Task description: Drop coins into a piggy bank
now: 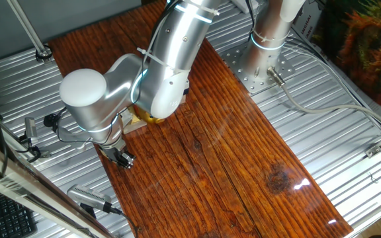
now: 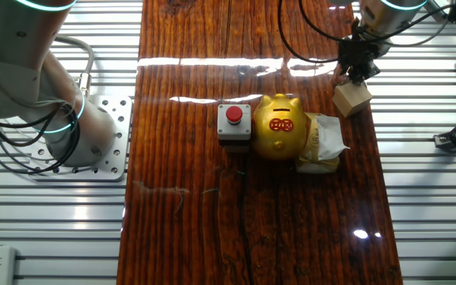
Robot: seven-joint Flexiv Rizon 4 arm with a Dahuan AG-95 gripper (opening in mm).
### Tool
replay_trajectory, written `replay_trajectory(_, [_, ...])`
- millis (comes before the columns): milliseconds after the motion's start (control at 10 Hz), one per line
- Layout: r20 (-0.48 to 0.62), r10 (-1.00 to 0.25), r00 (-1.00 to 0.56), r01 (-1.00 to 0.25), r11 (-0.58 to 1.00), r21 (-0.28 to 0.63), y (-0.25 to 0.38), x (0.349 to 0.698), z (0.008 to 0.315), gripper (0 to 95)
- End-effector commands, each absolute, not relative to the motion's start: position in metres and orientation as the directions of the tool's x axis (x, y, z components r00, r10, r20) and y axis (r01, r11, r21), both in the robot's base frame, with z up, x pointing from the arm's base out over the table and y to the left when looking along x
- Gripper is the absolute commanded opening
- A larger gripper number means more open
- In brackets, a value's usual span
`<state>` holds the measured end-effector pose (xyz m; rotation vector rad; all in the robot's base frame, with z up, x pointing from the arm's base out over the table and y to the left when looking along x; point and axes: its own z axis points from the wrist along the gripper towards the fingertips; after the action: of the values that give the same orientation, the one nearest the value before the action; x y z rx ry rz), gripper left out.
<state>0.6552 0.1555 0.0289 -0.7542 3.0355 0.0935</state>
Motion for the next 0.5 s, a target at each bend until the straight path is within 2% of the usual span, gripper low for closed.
replay_trajectory(100, [-0.028,-0.466,-0.884,-0.467,0.882,0.060,0.1553,0.6559,0.0279,19.0])
replay_trajectory(500, [-0.021,-0.465,-0.885,-0.466,0.883,0.053,0.1555,0.6563,0.0284,19.0])
